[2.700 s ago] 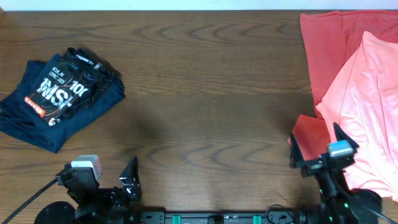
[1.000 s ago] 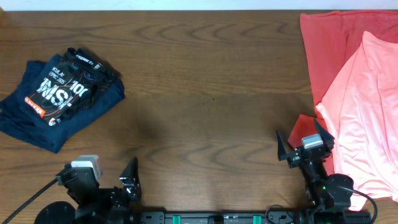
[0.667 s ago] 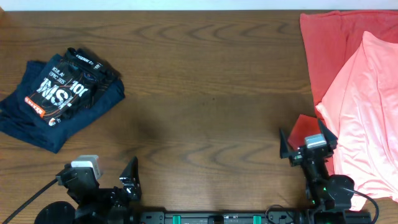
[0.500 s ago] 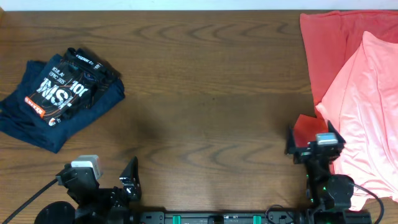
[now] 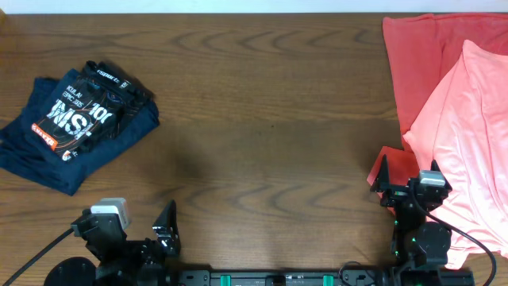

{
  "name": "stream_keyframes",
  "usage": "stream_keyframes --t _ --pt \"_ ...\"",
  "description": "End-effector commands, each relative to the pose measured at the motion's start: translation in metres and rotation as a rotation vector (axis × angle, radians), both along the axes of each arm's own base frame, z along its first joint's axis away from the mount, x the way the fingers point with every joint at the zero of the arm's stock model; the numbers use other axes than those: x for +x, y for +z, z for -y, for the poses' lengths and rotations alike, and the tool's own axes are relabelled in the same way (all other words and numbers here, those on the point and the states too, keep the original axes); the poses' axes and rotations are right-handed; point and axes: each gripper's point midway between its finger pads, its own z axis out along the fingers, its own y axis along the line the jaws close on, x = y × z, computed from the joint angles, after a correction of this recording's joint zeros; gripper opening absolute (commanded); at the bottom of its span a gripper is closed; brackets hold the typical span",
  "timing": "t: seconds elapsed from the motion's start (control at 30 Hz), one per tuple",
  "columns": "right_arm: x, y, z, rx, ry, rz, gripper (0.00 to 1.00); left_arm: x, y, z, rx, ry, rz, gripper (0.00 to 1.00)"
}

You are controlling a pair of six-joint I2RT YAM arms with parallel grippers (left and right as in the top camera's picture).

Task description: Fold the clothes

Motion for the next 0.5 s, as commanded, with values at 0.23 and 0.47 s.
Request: stream_keyframes --t 0.23,0.47 --pt "0.000 0.000 0.001 0.020 -0.011 0.005 0.99 0.000 -0.002 -0.008 0.050 0.029 0.001 0.98" --pt "0.000 0.000 0.001 0.020 -0.011 0.005 0.99 0.006 -0.019 -0.035 0.175 0.144 0.006 0.98"
